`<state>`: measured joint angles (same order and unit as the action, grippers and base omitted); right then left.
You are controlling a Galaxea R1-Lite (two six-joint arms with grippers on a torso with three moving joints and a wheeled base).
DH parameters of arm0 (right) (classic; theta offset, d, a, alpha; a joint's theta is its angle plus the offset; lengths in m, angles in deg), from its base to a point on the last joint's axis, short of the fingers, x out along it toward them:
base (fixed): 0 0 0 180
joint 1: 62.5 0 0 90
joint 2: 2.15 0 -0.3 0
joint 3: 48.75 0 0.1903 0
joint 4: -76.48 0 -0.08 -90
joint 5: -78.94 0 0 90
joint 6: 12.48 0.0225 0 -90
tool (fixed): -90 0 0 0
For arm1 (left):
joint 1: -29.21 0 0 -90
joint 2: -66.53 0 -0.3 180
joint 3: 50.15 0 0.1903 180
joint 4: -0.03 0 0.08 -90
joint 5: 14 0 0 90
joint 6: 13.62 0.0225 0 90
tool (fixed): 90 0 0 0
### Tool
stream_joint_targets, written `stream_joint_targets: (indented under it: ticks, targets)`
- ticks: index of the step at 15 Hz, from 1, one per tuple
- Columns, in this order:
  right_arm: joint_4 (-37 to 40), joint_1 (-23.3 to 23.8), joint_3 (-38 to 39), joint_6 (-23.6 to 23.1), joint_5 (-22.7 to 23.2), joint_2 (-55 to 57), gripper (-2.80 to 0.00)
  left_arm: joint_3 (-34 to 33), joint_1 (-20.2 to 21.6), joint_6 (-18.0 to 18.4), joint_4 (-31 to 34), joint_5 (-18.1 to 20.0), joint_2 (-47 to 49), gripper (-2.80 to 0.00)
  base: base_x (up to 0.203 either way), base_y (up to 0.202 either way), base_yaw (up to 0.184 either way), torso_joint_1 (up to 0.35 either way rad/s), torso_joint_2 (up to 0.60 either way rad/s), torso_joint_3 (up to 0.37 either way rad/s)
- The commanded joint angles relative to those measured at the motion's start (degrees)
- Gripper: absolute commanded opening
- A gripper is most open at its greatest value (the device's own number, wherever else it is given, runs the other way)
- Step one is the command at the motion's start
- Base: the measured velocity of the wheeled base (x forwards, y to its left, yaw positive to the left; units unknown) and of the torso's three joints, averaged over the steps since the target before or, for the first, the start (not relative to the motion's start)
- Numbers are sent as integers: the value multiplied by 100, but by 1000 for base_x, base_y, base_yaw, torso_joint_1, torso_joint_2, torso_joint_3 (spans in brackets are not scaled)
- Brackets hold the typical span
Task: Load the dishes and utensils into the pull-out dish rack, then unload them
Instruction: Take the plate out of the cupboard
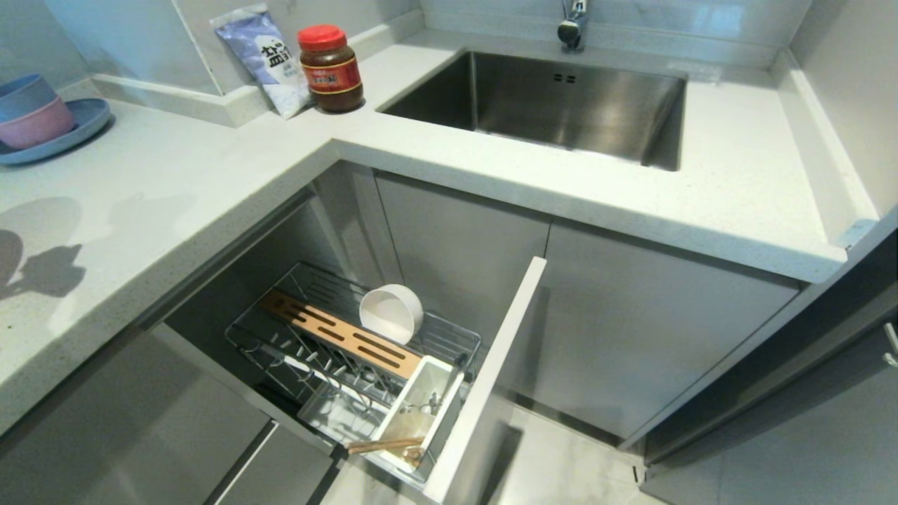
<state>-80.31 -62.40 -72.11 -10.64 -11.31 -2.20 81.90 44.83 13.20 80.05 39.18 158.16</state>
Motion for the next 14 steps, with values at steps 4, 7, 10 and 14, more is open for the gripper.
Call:
stream_joint_targets:
  ticks: [4,7,10,14]
  targets:
    - [-2,-1,9,0,-2,-13,-280,123,-388,16,30,-398,665,-280,0,0,0,0,0,0]
    - [-2,-1,3,0,-2,-13,-280,110,-489,8,123,-409,751,-280,0,0,0,0,0,0]
    - [-2,-1,2,0,-2,-13,-280,110,-516,-1,143,-405,771,-280,0,0,0,0,0,0]
    - [-2,-1,9,0,-2,-13,-280,99,-568,-1,152,-405,787,-280,0,0,0,0,0,0]
